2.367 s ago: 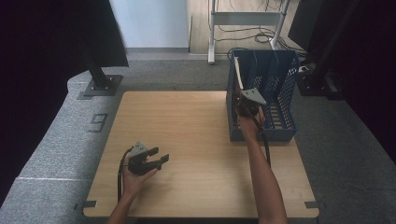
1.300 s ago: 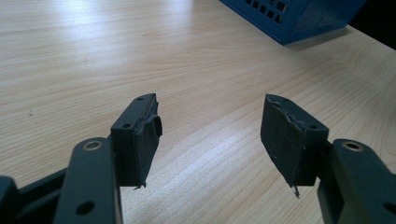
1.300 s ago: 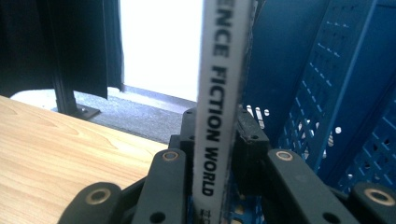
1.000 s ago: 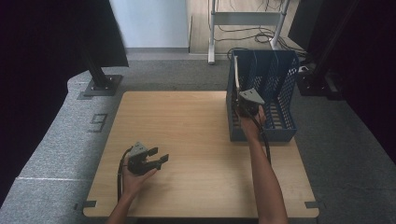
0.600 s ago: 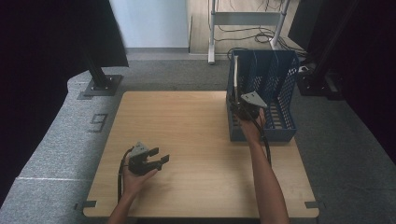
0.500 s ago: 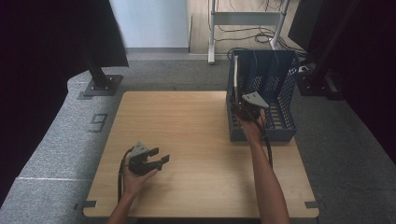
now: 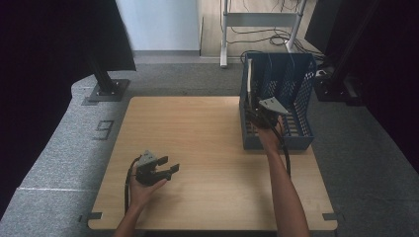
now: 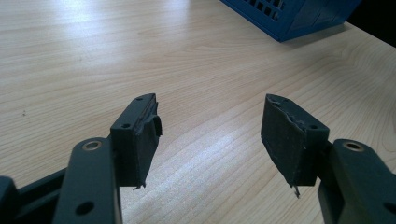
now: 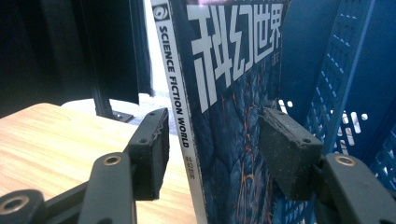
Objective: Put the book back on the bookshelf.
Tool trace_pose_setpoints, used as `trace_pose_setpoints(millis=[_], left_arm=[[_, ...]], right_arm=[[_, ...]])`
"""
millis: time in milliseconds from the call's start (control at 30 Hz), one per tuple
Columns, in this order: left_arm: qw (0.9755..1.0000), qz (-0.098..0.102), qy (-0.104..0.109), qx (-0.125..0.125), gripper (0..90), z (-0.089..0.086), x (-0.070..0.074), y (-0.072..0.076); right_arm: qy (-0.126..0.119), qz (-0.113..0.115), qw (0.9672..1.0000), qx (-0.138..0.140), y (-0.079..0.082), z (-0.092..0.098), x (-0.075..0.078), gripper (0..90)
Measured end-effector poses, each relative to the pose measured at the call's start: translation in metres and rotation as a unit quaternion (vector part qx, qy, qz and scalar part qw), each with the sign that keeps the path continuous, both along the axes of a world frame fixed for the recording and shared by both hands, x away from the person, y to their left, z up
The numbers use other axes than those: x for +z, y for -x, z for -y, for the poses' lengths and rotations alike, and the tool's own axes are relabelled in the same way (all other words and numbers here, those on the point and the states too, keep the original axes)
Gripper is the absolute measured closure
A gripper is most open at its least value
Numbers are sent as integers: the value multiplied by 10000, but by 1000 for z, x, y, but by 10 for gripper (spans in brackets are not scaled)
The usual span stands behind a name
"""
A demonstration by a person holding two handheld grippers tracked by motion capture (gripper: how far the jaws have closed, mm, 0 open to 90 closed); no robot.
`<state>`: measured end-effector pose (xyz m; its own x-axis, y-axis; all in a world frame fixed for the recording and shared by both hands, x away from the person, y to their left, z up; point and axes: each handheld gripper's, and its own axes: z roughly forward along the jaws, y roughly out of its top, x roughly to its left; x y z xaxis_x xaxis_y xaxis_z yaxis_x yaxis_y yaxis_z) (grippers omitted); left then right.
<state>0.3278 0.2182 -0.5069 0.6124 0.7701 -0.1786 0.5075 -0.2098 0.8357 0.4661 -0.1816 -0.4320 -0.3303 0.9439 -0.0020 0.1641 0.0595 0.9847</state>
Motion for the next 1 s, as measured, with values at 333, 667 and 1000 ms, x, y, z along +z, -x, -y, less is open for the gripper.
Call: trace_pose_setpoints(millis=[333, 667, 1000], left_arm=[[10000, -3, -5, -2, 368, 0, 0, 1], [10000, 19, -24, 50, 367, -3, 1, 7], [10000, -18, -49, 58, 367, -2, 0, 6]], right_arm=[[-78, -44, 9998, 186, 6, 1, 4, 420], [-86, -35, 9997, 224, 22, 6, 8, 414], [-184, -144, 9993, 287, 43, 18, 6, 424]])
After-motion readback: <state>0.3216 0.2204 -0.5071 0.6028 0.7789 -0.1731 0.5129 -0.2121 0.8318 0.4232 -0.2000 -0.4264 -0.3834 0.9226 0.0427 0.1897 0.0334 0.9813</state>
